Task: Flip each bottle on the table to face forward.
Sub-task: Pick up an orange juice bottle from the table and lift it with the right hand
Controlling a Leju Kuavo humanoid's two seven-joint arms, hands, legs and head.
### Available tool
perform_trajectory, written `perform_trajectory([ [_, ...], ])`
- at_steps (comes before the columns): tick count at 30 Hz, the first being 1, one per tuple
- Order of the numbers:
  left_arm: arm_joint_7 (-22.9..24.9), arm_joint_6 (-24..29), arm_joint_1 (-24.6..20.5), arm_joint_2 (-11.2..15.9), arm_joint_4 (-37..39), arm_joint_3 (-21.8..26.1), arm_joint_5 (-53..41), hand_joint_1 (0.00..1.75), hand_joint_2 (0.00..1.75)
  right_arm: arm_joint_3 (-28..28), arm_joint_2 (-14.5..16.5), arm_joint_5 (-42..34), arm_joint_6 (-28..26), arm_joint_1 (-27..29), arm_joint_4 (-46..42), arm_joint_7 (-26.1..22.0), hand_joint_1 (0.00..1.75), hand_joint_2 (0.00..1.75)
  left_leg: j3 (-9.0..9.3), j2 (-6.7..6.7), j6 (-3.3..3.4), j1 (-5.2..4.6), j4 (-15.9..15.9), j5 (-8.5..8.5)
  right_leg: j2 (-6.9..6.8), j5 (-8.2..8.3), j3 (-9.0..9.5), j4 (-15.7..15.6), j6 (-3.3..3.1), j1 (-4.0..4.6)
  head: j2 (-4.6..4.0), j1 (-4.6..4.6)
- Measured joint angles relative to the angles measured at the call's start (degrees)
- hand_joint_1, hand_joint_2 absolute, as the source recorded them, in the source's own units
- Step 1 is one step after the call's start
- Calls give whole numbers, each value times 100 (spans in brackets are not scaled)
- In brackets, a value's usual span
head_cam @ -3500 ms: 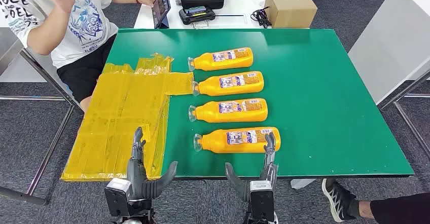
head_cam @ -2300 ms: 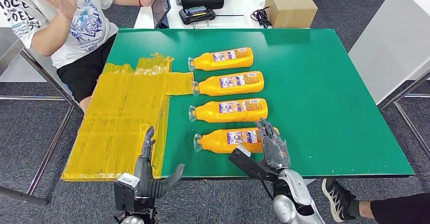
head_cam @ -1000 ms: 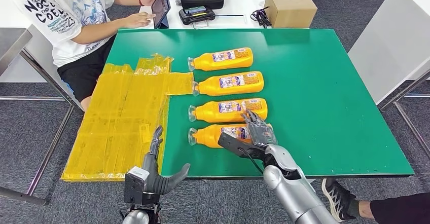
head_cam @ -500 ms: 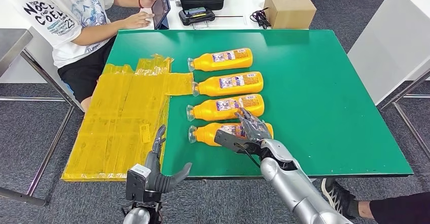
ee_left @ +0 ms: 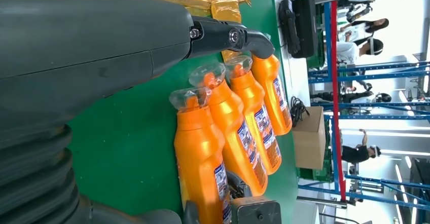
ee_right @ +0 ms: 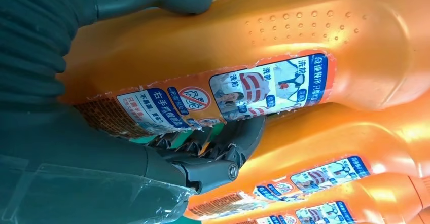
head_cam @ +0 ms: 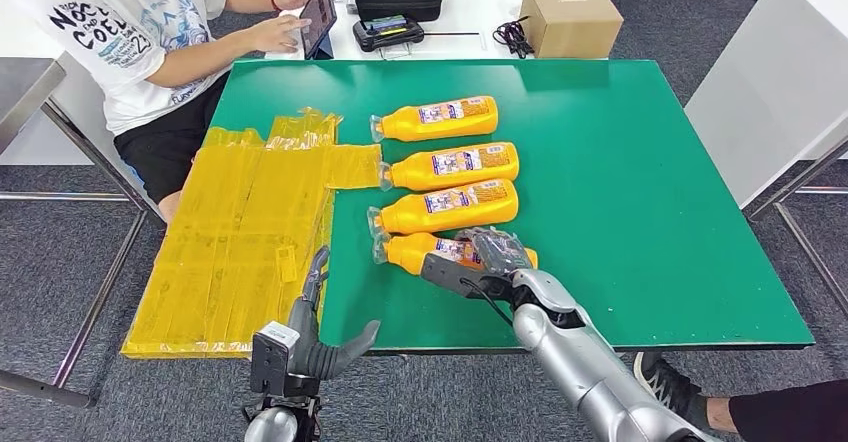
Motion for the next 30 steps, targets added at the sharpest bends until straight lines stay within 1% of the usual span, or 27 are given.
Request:
perform_trajectory([
  [3,0,-1,-4,0,10,-13,3,0,175,66,-28,-15,23,-43,41,8,154,175,5,0,0,0,0,0,0,0,4,0,0,0,0,0],
  [7,0,-1,-6,0,15,-25,7,0,175,114,-55,-36,64,-77,71,14,171,175,13,0,0,0,0,0,0,0,13,0,0,0,0,-1],
  [23,0,-7,-50,0,55,-30,56,0,175,219,-97,-178,211,-205,197,-10,173,175,32,2,0,0,0,-1,0,0,30,-1,0,0,0,-1],
  [25,-7,-8,-67,0,66,-38,65,0,175,240,-113,-325,218,-221,224,-154,175,175,36,2,0,0,0,-1,0,0,34,-1,0,0,0,0],
  [27,-30,-4,-74,0,78,-44,87,0,175,245,-135,-579,108,-171,189,-432,175,175,38,1,0,0,0,-1,0,0,36,-1,0,0,0,1],
  [30,-91,5,-70,0,84,-43,130,0,175,127,-156,-1011,-394,163,-201,-988,175,175,28,-2,0,0,0,-1,-1,0,33,0,0,1,0,1],
])
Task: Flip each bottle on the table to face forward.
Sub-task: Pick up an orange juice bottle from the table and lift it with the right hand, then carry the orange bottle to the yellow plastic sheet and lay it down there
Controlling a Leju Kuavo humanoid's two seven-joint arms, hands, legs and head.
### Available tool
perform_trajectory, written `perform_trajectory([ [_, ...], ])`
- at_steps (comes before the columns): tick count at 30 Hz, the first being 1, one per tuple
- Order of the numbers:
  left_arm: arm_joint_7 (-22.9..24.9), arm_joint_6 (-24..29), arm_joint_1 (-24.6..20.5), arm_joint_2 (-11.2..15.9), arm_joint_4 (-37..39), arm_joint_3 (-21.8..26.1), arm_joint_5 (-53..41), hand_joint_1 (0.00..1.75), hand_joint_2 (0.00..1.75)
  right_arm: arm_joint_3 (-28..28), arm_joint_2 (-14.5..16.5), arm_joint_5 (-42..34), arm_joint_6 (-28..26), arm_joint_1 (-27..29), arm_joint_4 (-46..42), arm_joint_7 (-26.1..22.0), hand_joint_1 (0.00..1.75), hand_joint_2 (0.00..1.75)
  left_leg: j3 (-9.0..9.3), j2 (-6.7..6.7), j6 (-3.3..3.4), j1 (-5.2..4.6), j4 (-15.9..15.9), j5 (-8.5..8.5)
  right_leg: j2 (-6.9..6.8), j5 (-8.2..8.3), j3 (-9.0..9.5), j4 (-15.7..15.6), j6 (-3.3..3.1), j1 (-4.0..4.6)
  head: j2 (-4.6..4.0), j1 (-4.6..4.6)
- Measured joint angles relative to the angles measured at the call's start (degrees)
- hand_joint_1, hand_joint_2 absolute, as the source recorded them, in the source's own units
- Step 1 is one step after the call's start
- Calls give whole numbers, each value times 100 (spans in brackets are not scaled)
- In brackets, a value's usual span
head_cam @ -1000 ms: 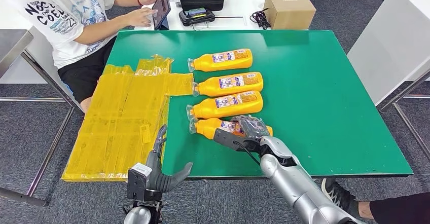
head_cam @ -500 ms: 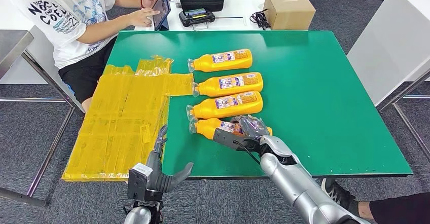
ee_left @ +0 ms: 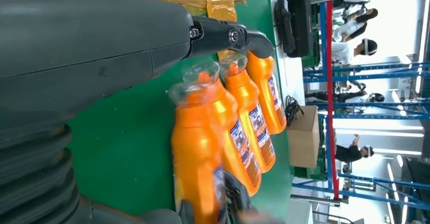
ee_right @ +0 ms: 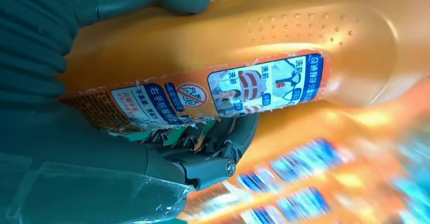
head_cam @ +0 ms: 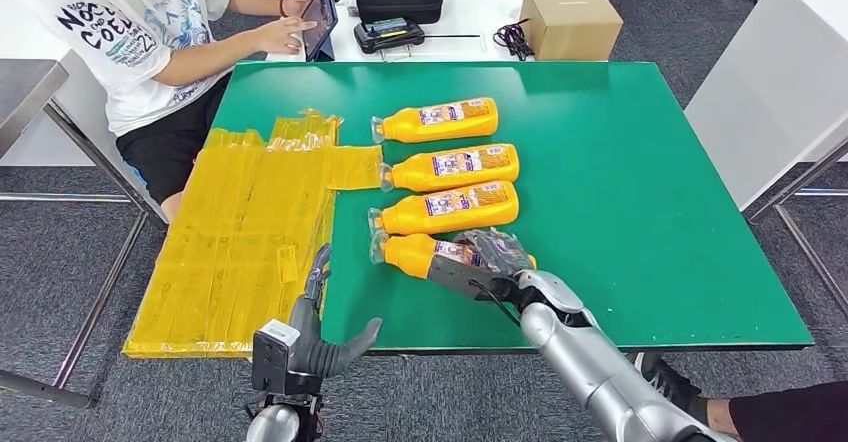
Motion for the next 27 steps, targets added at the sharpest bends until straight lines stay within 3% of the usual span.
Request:
perform_trajectory([
  [6,-126,60,88,0,-46,10,71,0,175,-659,330,-536,-1055,1100,-1737,-1080,175,175,-55,-7,-2,2,0,2,-2,-1,-54,4,0,1,0,-2],
  [12,-174,137,186,0,-184,11,179,0,175,-1328,679,-793,-1624,1659,-2979,-1562,175,175,-69,-8,0,-1,0,1,-1,-1,-65,3,0,-2,0,-1],
  [23,-202,235,221,-2,-322,15,576,0,175,-1827,1020,-554,-2326,2065,-3679,-1894,175,175,-71,-7,1,-4,0,0,-1,-1,-68,2,0,-3,0,-1],
  [27,26,-190,241,-2,-425,6,1115,0,175,-1910,1087,-434,-2654,2198,-3800,-2002,175,175,-72,-7,1,-3,0,0,-1,-2,-69,2,0,-3,0,-1],
])
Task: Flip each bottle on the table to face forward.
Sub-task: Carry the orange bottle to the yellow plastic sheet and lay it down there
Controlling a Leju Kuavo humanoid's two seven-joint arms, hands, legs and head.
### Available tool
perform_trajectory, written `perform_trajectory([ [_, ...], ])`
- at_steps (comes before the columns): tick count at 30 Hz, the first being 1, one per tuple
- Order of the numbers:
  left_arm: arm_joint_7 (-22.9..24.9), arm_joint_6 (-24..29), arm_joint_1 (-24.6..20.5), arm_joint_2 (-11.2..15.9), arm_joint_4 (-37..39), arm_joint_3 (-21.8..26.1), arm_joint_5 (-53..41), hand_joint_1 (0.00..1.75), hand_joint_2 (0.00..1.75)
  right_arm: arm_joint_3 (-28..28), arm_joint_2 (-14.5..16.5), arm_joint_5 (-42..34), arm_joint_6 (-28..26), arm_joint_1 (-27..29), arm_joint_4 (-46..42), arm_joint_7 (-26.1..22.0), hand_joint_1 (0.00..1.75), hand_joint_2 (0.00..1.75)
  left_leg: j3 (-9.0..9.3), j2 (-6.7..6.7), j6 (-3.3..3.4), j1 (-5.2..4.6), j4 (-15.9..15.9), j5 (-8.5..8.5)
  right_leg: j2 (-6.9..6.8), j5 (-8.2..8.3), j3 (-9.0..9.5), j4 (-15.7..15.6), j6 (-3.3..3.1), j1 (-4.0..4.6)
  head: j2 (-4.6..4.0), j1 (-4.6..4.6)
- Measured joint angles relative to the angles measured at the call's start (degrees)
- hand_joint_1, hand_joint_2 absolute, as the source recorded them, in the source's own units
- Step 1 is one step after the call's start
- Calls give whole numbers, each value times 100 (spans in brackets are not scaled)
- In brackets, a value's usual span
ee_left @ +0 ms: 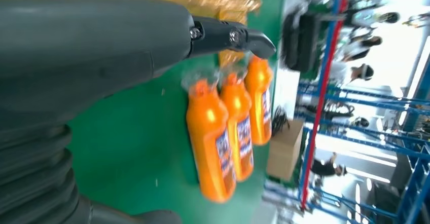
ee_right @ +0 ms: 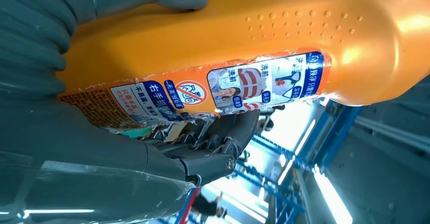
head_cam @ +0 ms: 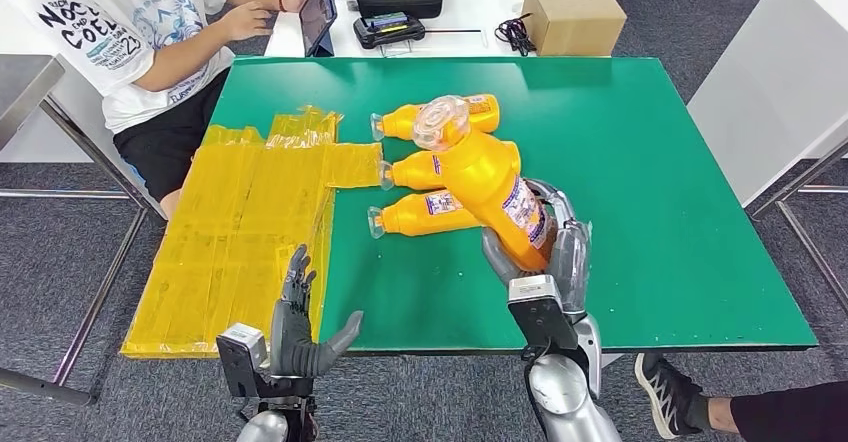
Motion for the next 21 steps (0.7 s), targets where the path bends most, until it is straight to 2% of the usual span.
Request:
perform_trajectory([
  [11,116,-256,31,0,-96,-31,238,0,175,-49,60,35,-91,129,-38,-70,175,175,-2,0,0,-1,0,0,0,0,-2,-1,0,-1,0,-1],
  [17,597,-1446,-18,24,-148,-302,1184,0,175,-12,211,492,-423,262,318,-430,175,175,-4,1,0,0,0,0,0,0,-2,0,0,0,0,-1],
  [21,783,-1675,-131,53,-215,-524,1472,0,175,244,480,516,-672,318,1127,-852,175,175,-6,2,-1,4,-2,0,0,-1,-5,1,-1,3,0,-1],
])
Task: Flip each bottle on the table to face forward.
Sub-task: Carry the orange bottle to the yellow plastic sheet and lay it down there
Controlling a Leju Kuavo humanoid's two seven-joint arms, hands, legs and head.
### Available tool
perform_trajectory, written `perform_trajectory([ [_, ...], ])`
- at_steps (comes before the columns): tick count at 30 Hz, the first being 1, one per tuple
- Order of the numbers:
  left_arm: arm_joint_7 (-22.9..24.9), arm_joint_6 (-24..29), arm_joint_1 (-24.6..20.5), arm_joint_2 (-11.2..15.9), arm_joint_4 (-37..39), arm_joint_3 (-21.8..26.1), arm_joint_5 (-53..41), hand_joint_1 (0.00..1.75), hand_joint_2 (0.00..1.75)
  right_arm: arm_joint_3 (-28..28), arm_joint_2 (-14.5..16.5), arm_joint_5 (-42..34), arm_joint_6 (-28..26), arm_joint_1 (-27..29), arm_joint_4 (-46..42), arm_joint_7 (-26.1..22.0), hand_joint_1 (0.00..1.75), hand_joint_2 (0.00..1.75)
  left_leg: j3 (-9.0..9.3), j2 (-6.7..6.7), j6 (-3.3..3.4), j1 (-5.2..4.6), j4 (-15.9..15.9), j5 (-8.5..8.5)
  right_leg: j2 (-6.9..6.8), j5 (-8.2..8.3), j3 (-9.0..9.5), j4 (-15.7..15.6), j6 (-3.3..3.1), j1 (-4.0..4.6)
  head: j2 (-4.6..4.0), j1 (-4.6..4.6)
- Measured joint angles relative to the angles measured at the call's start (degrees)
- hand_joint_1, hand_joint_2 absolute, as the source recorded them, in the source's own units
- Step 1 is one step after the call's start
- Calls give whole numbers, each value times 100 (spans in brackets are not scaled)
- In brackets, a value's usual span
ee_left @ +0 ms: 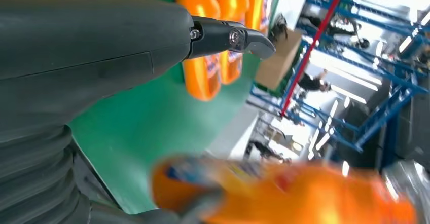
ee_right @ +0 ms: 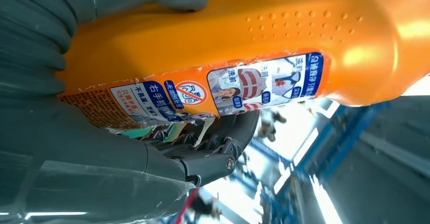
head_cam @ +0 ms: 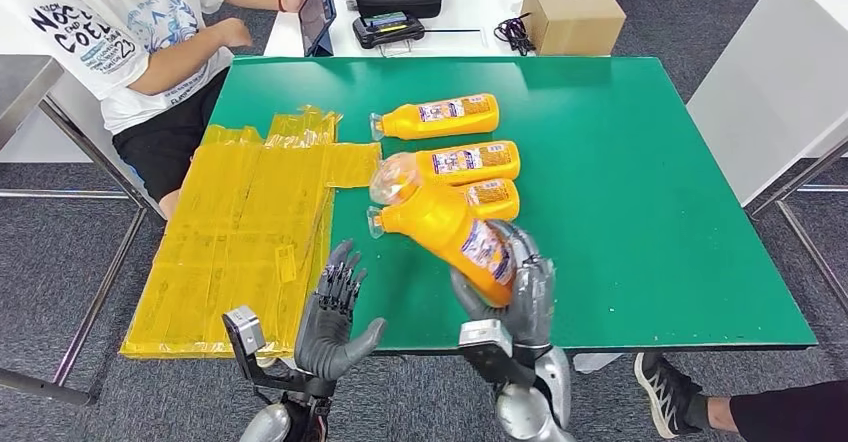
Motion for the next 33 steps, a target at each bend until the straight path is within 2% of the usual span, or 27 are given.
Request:
perform_trajectory([
  [6,205,-157,-146,41,-26,-223,315,0,175,738,318,-286,-456,-197,1328,-194,175,175,0,-1,-1,2,-1,2,0,0,-1,1,-1,1,0,0],
  [12,242,-198,-162,94,-24,-269,471,0,175,1187,367,-518,-450,-475,1979,-210,175,175,-2,-2,-1,-3,0,2,0,0,0,1,0,-3,0,3],
  [25,237,-170,-146,154,-23,-255,476,0,175,1489,398,-803,-407,-729,2408,-211,175,175,-2,-1,-1,-1,0,2,0,0,-2,1,0,-2,0,2],
  [33,205,-77,-149,154,19,-175,463,0,175,1739,412,-531,-323,-823,2482,-189,175,175,-2,-2,-1,-2,0,2,0,0,-2,0,0,-2,0,3],
])
